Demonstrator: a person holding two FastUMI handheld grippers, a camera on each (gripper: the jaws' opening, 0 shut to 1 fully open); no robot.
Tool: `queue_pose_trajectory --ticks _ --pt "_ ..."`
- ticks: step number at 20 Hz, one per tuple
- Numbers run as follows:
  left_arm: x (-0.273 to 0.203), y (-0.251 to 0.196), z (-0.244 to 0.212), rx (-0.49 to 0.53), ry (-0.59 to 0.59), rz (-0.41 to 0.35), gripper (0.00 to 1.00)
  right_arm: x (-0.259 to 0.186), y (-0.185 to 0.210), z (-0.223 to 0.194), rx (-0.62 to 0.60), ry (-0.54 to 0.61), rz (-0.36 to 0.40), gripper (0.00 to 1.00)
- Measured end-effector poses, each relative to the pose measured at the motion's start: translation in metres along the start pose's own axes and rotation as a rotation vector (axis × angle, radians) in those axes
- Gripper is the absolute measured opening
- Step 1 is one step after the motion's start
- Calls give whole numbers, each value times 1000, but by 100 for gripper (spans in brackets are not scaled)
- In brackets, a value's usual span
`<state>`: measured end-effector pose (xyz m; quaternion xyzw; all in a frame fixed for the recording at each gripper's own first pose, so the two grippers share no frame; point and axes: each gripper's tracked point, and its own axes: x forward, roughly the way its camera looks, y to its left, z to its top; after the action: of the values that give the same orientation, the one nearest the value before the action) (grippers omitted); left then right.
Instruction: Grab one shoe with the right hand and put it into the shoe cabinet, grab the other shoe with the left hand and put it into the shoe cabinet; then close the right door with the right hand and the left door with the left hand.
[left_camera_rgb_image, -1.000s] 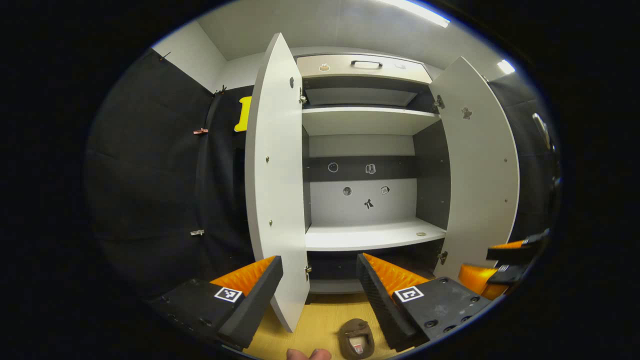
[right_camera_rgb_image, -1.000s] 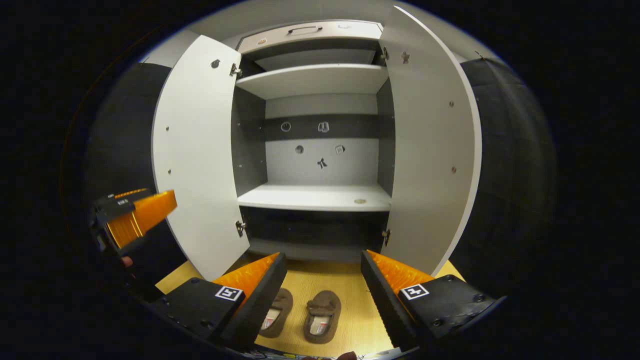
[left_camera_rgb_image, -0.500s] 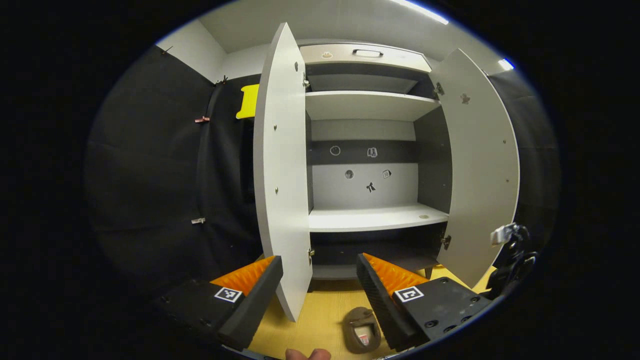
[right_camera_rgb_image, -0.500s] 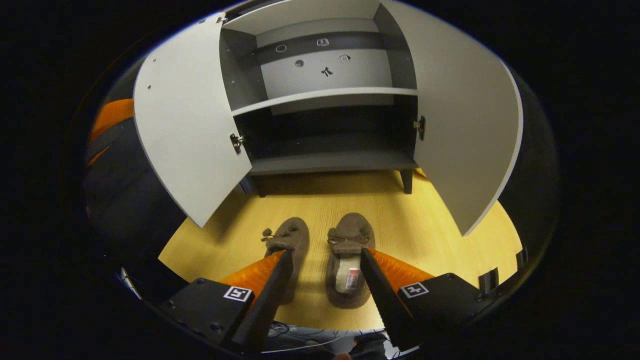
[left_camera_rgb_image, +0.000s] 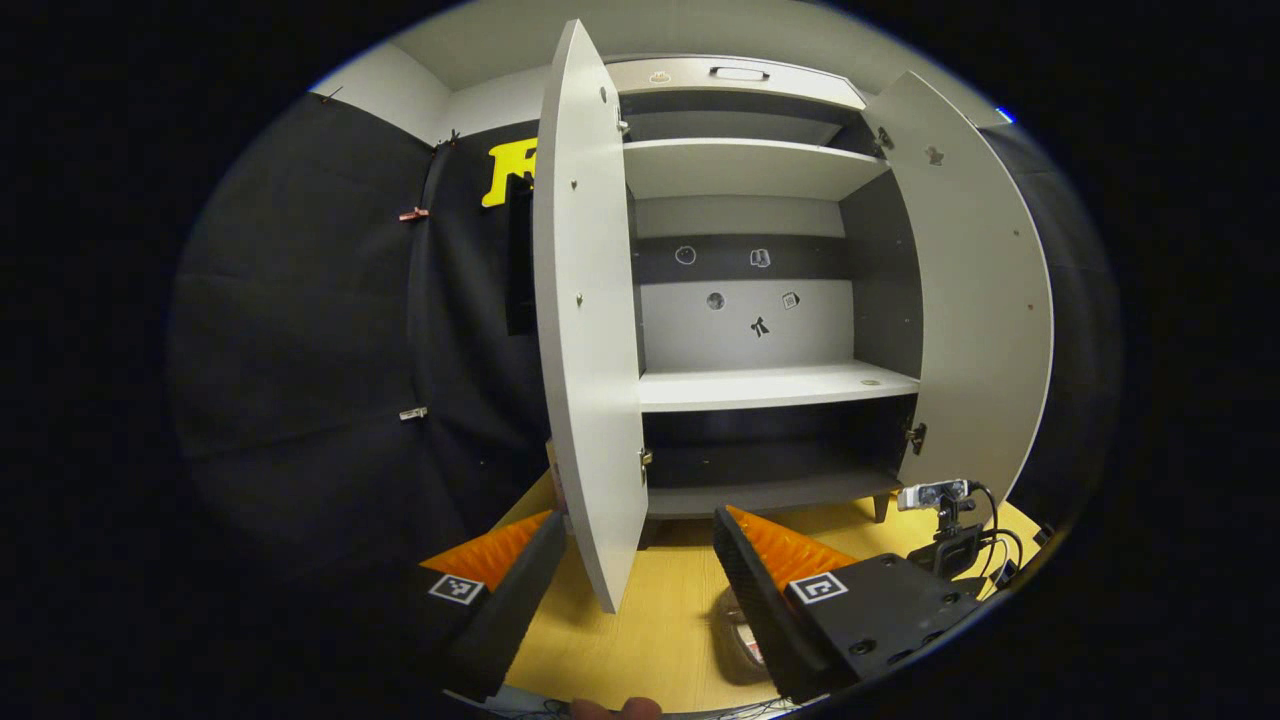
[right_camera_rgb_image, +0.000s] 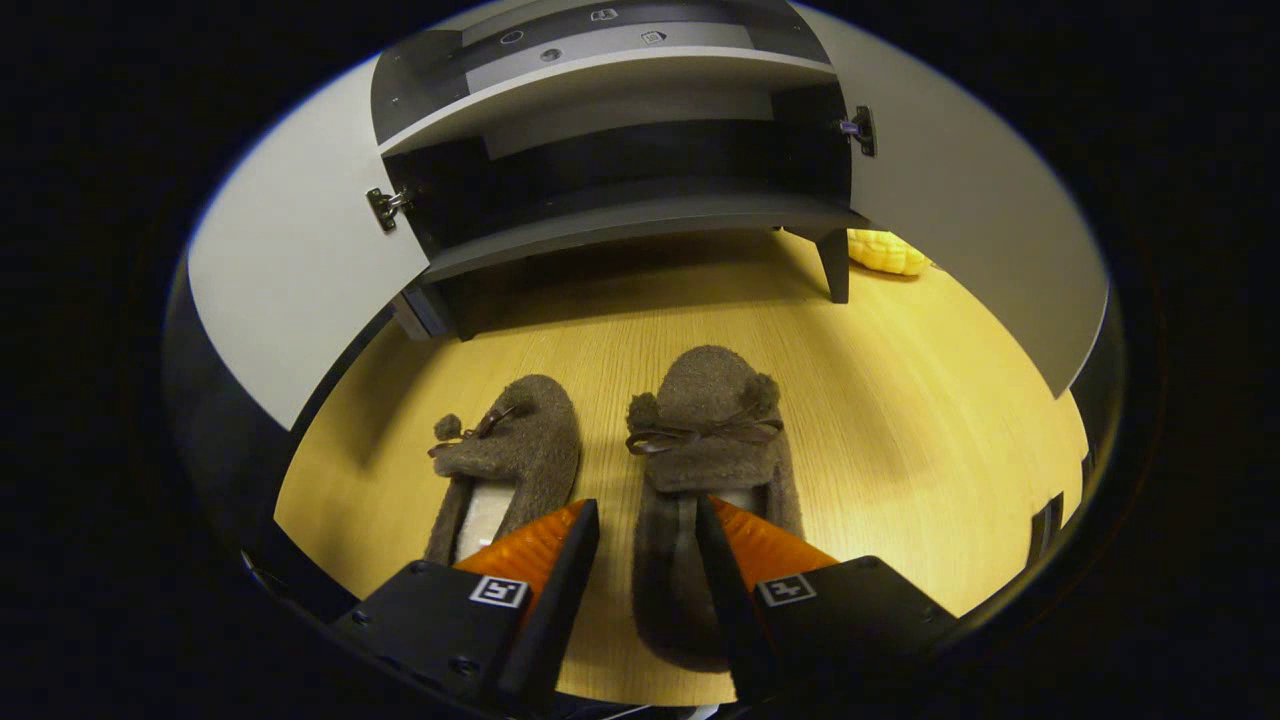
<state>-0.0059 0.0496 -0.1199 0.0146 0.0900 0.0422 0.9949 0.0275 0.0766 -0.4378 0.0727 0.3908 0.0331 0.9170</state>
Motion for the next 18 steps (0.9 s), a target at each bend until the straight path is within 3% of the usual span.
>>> queue_pose_trajectory --ticks 6,9,10,11,12,18 --pt "3 12 -23 12 47 18 95 40 -1 10 -14 -49 -66 45" --pt "4 12 -31 6 61 16 95 51 -7 16 -28 -81 -108 53" --pt "5 12 -33 3 67 15 95 48 -6 15 -28 -77 -103 15" --pt "5 12 -33 0 70 14 95 48 -8 16 -36 -84 -102 18" --pt "6 10 -34 -5 72 5 95 41 -7 20 -40 -90 -92 8" --pt "5 7 -32 -5 71 -3 95 -13 -2 70 -39 -160 -35 8"
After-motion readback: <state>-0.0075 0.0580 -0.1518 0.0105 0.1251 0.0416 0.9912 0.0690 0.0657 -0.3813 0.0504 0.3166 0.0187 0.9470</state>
